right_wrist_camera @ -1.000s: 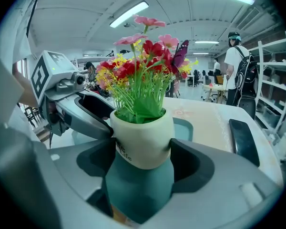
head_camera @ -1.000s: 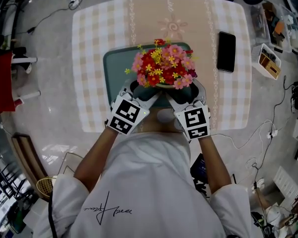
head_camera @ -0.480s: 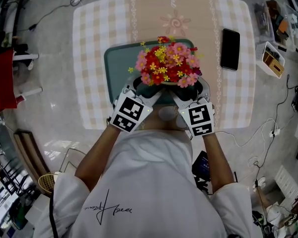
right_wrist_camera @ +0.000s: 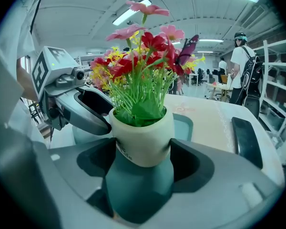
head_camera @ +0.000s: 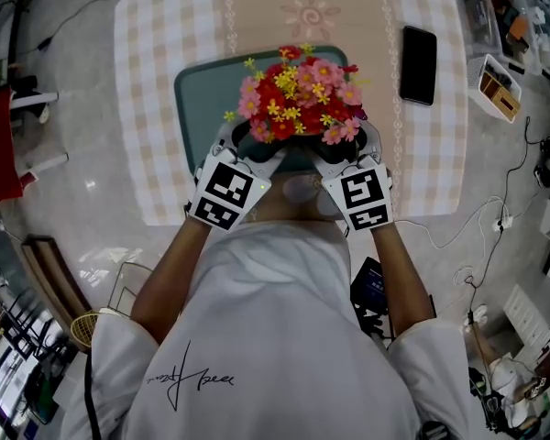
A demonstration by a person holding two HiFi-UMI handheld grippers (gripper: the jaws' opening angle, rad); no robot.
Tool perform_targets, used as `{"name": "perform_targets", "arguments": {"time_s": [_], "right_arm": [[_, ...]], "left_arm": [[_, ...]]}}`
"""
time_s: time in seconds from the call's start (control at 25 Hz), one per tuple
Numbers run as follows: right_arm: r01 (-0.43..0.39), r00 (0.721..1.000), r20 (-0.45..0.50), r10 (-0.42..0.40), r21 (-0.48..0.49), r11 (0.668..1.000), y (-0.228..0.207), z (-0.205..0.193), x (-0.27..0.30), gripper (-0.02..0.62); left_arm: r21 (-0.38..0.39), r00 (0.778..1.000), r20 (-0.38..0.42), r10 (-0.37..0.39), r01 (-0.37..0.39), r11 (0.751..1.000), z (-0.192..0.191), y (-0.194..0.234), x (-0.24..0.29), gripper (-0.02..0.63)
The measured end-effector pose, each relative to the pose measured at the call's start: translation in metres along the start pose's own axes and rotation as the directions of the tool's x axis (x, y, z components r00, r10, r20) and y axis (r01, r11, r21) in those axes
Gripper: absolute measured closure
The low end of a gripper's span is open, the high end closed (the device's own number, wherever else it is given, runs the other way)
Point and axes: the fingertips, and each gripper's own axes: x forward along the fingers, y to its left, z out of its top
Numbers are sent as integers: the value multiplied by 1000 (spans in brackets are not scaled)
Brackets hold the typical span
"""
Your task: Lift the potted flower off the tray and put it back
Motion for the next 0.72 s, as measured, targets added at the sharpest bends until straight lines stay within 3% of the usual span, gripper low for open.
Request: {"name": "perform_targets", "arguments": {"time_s": [0.72], "right_arm": [[9,1000,-1,-9,-34,999,-2,-1,1,235]], "left_arm": [[6,1000,7,21,-21,1000,0,0,2,356]]}}
